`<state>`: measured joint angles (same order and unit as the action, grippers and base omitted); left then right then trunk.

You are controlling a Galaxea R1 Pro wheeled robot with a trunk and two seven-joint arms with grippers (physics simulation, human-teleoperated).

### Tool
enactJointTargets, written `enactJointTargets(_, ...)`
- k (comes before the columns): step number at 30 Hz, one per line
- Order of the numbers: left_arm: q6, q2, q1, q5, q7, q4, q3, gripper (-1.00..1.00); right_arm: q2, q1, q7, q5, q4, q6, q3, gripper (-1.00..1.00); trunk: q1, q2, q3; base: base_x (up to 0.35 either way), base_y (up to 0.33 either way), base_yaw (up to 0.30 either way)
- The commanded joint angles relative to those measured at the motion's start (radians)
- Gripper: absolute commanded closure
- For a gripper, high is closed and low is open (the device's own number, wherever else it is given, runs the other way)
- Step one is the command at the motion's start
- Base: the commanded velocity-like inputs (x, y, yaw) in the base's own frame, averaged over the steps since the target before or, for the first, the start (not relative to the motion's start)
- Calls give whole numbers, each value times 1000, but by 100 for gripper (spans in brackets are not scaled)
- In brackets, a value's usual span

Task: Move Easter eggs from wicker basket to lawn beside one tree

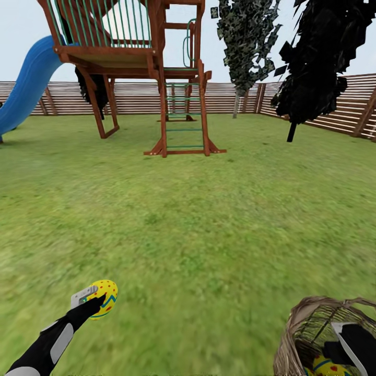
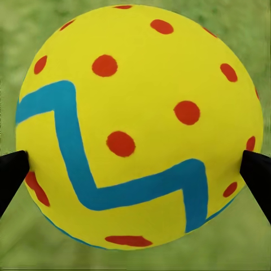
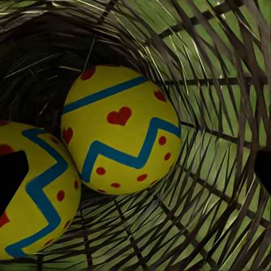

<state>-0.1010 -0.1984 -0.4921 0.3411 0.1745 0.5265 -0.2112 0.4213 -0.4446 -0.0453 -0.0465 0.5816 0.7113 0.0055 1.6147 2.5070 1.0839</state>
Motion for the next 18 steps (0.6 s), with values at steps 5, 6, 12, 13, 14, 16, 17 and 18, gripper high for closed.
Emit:
enactJointTargets(5, -9, 2, 0, 9, 8, 1, -5, 100, 1, 0, -1, -4, 1, 4, 1, -100, 2, 2, 20, 0, 0, 0)
enactJointTargets(6, -9, 2, 0, 9, 8, 1, -5, 100, 1, 0, -1, -4, 1, 4, 1, -100, 2, 2, 24, 0, 0, 0)
enactJointTargets(12, -8, 14, 0, 8, 8, 1, -5, 100, 0, 0, -1, -5, 1, 4, 2, -100, 5, 3, 47, 0, 0, 0)
enactJointTargets(13, -8, 15, 0, 7, 9, 1, -5, 100, 0, 0, -1, -4, 1, 4, 2, -100, 6, 3, 51, 0, 0, 0)
enactJointTargets(14, -8, 15, 0, 7, 9, 1, -5, 100, -1, 0, -1, -5, 1, 4, 2, -100, 6, 4, 55, 0, 0, 0)
enactJointTargets(16, -7, 12, 0, 9, 14, 10, -8, 100, -2, 0, -1, -4, 1, 4, 3, -100, 7, 4, 63, 0, 0, 0)
enactJointTargets(17, -7, 9, 0, 10, 17, 16, -9, 100, -2, 0, 0, -4, 1, 4, 4, -100, 7, 4, 67, 0, 0, 0)
enactJointTargets(18, -7, 5, 0, 10, 18, 29, -10, 100, -2, 0, 0, -4, 1, 4, 4, -100, 8, 5, 71, 0, 0, 0)
